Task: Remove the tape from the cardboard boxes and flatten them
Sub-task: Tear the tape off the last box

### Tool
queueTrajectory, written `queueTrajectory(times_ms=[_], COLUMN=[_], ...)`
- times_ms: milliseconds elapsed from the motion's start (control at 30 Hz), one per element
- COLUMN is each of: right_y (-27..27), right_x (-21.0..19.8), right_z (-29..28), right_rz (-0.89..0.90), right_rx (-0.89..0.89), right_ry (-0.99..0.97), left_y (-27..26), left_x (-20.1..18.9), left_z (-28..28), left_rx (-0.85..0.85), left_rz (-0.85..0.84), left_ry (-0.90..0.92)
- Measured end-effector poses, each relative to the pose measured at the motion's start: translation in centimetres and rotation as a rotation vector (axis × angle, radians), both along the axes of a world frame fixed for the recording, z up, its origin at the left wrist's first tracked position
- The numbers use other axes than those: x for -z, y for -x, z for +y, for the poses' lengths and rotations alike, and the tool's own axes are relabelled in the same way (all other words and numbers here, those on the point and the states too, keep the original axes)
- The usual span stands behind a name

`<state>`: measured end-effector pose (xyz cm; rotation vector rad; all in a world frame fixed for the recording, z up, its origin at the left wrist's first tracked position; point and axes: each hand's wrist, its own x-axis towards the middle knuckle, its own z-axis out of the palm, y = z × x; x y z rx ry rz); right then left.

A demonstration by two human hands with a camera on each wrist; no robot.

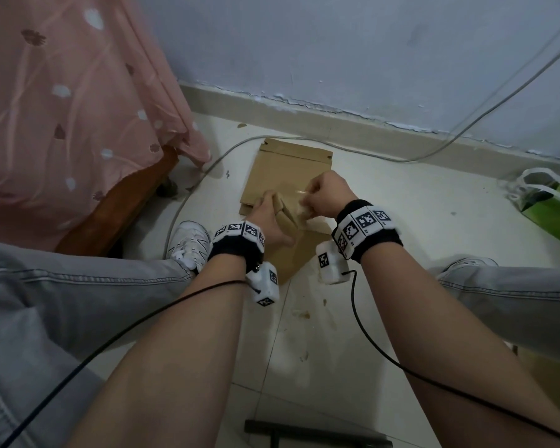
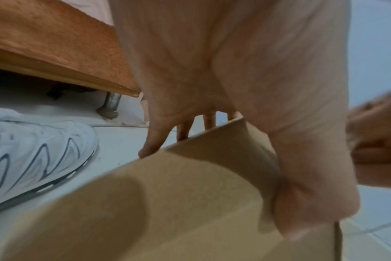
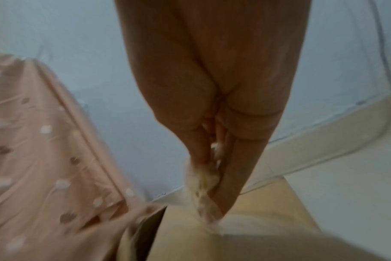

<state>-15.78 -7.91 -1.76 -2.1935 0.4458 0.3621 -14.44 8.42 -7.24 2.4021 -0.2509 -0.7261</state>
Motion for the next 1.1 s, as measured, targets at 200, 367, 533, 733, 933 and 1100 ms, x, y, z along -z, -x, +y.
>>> queueTrajectory(times_ms=[200,367,533,733,933,1100], right_y=[0.0,0.7,0.6,-0.4,1.5,3.7], right_x=[1.7,2.1,2.6,0.3,4.2,7.7], right_z=[-3.9,-5.2,-5.5,-6.6,-6.2,-6.8], right_rz=[-0.001,-0.041,-0.26,-0.2,-0.087,0.044], right_rx=[0.316,0.536,0.82,0.776,0.591,0.449], right_ry=[-0.059,-0.149,-0.018,-0.41,-0.113,-0.003], left_y=[0.8,1.1,1.1,1.1,0.1,0.0], left_x=[1.2,1.4,1.7,1.8,-0.9,-1.2], left_z=[2.8,3.2,3.9,5.2,3.5,3.1], left_rx=[-0.104,-0.126,-0.147,-0.15,-0.026,0.015], left_rz=[0.092,0.11,0.119,0.144,0.108,0.108], left_ry=[0.104,0.108,0.072,0.051,-0.039,-0.084])
